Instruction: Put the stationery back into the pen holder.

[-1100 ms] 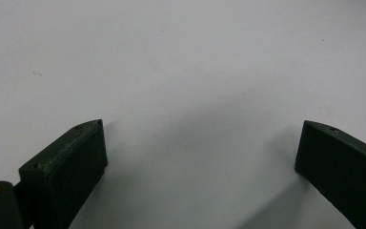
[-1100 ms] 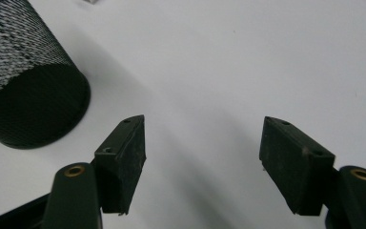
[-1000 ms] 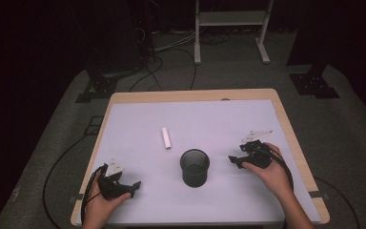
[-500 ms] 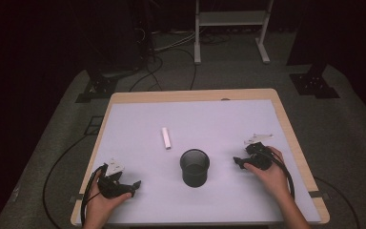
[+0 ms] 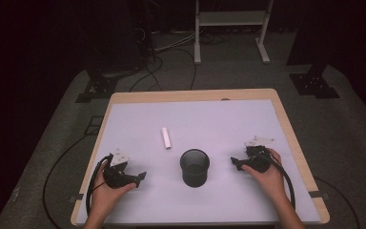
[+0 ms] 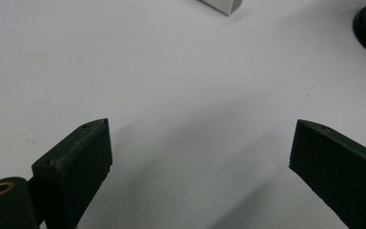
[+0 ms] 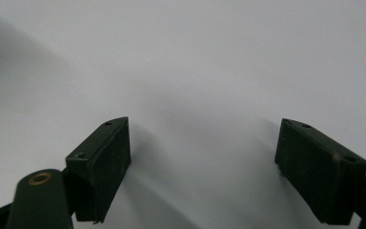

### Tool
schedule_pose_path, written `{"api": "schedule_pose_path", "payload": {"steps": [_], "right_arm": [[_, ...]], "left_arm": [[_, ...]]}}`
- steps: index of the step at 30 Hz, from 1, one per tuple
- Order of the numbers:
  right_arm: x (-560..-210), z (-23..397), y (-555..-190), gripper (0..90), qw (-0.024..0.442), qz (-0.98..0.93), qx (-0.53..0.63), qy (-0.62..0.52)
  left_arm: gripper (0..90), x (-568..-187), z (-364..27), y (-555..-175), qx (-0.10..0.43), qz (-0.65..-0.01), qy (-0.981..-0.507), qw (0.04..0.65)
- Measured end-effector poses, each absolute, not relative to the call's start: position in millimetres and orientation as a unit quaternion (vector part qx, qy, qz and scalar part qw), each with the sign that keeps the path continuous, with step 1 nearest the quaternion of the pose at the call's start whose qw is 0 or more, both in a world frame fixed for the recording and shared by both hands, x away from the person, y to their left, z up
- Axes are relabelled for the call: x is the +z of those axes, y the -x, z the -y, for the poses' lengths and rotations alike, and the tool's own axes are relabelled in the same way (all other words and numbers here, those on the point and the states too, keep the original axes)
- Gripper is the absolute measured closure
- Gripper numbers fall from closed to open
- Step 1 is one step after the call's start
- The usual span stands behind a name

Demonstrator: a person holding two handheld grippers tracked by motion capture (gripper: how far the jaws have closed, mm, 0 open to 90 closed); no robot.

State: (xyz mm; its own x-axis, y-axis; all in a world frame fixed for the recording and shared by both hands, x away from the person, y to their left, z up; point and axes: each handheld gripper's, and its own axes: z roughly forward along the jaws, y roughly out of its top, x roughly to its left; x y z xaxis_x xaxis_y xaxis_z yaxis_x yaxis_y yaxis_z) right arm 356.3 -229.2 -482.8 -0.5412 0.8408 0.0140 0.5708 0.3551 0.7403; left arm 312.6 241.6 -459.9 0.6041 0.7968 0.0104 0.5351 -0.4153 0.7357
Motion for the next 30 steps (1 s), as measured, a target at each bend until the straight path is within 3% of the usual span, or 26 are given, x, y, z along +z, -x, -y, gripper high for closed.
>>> {"api": "schedule_pose_path", "payload": {"steps": [30], "right_arm": [[-483, 228, -355, 18.1, 0.194, -0.802, 0.357, -0.438]], "left_arm": [[12.2, -434, -202, -357, 0.189, -0.395, -0.813, 0.384]]}}
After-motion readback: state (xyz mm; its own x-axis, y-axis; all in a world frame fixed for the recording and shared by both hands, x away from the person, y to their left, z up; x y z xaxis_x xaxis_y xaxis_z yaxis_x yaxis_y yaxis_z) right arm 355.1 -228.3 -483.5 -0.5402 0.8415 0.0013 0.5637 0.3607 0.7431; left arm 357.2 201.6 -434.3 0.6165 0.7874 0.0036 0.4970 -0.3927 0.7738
